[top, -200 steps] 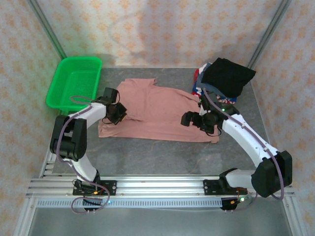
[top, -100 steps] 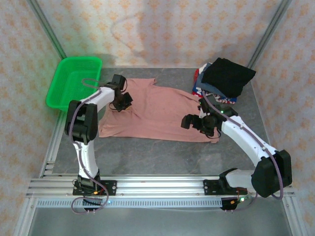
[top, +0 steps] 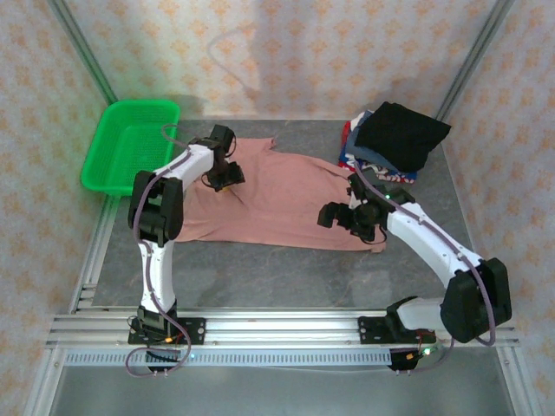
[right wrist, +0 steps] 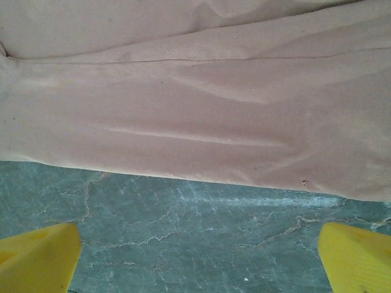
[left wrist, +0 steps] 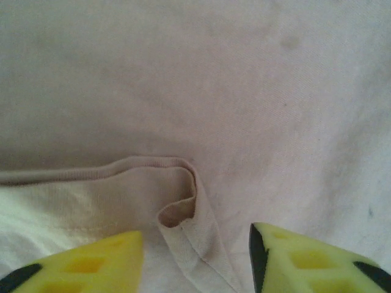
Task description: Fold and stack the t-shirts
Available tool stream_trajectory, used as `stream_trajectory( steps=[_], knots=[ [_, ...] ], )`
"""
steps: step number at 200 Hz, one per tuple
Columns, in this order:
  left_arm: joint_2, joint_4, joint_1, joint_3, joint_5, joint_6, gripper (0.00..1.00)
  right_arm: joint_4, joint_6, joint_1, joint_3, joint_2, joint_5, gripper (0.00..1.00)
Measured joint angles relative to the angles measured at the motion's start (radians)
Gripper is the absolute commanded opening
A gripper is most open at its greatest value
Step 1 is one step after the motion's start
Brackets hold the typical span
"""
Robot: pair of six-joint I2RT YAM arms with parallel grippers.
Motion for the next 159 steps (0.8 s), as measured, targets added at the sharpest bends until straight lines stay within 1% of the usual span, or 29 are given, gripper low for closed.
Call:
stream_trajectory(
  steps=[19,32,44,60,72,94,106,113,131,145,159],
  knots=[
    [-0.021,0.009,0.000,-0.006,-0.008,-0.025,0.65,0.008,0.006,0.000,0.001,0.022,0.002,1.00],
    [-0.065,0.024,0.000,-0.020,-0.010,-0.051,0.69,0.010,0.011,0.000,0.010,0.048,0.013,1.00],
    [-0.137,0.047,0.000,-0.045,-0.011,-0.076,0.71,0.008,0.016,0.000,0.035,0.095,0.033,1.00],
    [-0.264,0.072,0.000,-0.091,-0.018,-0.108,0.70,0.014,0.023,0.000,0.090,0.175,0.066,1.00],
    [-0.360,0.098,0.000,-0.141,-0.022,-0.126,0.65,0.043,0.031,0.000,0.119,0.226,0.084,1.00],
    [-0.483,0.151,0.004,-0.285,-0.028,-0.164,0.38,0.098,0.044,-0.003,0.151,0.315,0.112,0.99],
    [-0.499,0.181,0.010,-0.381,-0.036,-0.173,0.29,0.125,0.055,-0.010,0.171,0.372,0.115,0.96],
    [-0.492,0.193,0.016,-0.433,-0.043,-0.180,0.27,0.140,0.061,-0.016,0.183,0.410,0.115,0.95],
    [-0.436,0.203,0.035,-0.550,-0.052,-0.199,0.25,0.165,0.071,-0.027,0.206,0.490,0.127,0.92],
    [-0.396,0.206,0.053,-0.616,-0.067,-0.206,0.23,0.168,0.079,-0.031,0.206,0.517,0.140,0.88],
    [-0.392,0.222,0.071,-0.653,-0.070,-0.212,0.23,0.167,0.082,-0.030,0.206,0.518,0.151,0.85]
  ],
)
